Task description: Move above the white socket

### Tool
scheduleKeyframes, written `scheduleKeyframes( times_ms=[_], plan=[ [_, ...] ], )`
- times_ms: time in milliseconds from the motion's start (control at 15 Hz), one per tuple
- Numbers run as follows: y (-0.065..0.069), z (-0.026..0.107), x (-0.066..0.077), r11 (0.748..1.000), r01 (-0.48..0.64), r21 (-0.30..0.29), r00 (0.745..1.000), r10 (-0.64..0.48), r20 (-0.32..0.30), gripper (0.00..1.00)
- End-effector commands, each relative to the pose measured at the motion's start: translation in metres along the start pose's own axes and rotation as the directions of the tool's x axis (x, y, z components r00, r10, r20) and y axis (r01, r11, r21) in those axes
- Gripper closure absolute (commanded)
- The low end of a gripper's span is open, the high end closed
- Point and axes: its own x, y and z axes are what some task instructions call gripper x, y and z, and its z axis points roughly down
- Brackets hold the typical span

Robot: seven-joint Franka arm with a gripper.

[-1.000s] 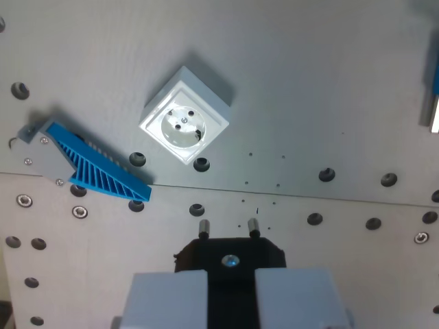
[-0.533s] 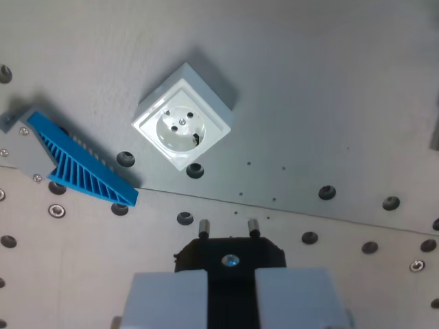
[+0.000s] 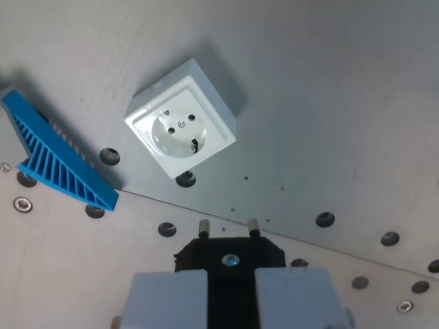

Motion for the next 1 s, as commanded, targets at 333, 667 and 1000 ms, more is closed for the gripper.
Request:
scheduleKeyframes(
  times_ms=[333,667,1000],
  plan=[
    [-0.009,0.037,-0.009,0.951,0.304,-0.051,0.948,-0.307,-0.081,1.0],
    [-0.016,0.063,-0.014,0.926,0.371,-0.064,0.923,-0.376,-0.082,1.0],
    [-0.022,0.089,-0.018,0.907,0.415,-0.074,0.904,-0.42,-0.073,1.0]
  ],
)
